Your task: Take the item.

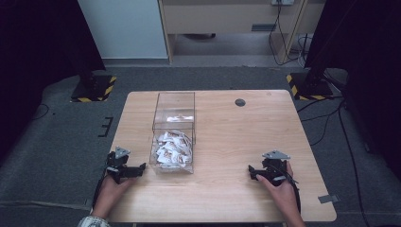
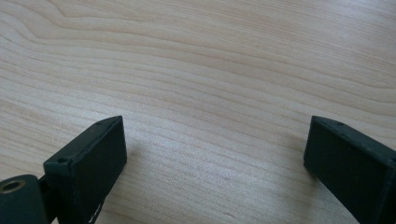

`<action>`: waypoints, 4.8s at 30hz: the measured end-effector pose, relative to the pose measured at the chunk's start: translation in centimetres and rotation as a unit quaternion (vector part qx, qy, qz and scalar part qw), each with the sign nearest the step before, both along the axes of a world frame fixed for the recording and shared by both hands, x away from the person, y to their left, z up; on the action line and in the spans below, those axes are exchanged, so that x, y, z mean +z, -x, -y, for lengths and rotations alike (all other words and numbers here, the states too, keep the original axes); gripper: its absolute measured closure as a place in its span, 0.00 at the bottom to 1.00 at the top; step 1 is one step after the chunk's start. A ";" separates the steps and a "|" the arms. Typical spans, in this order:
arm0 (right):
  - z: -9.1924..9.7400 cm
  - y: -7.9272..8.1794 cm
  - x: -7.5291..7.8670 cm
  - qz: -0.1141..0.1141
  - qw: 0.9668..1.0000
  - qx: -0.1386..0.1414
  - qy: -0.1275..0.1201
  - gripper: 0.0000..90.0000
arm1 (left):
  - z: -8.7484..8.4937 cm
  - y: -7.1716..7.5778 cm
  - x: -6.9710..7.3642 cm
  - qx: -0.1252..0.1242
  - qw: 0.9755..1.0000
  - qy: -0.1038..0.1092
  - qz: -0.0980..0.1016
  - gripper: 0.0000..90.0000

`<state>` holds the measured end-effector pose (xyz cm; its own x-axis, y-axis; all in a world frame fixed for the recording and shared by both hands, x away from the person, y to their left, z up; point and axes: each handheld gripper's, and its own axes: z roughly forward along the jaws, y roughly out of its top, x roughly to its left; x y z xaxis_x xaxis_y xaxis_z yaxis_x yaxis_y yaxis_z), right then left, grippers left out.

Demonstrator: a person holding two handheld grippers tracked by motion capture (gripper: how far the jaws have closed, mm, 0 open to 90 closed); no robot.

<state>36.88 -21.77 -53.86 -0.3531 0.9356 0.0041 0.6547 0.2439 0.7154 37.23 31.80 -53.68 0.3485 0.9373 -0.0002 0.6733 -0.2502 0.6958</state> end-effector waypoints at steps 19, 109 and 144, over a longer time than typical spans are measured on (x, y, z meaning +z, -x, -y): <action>-0.1 0.3 0.2 -0.003 1.000 0.014 -0.003 0.11 | 0.0 0.0 0.0 -0.001 1.000 0.000 0.000 0.00; -7.6 -1.1 7.8 -0.002 0.993 0.119 0.023 0.22 | 0.0 0.1 0.0 -0.001 1.000 0.000 0.000 0.00; -12.7 -3.6 13.0 0.043 0.989 0.143 -0.004 0.25 | 0.0 0.1 0.0 -0.002 1.000 0.000 0.000 0.00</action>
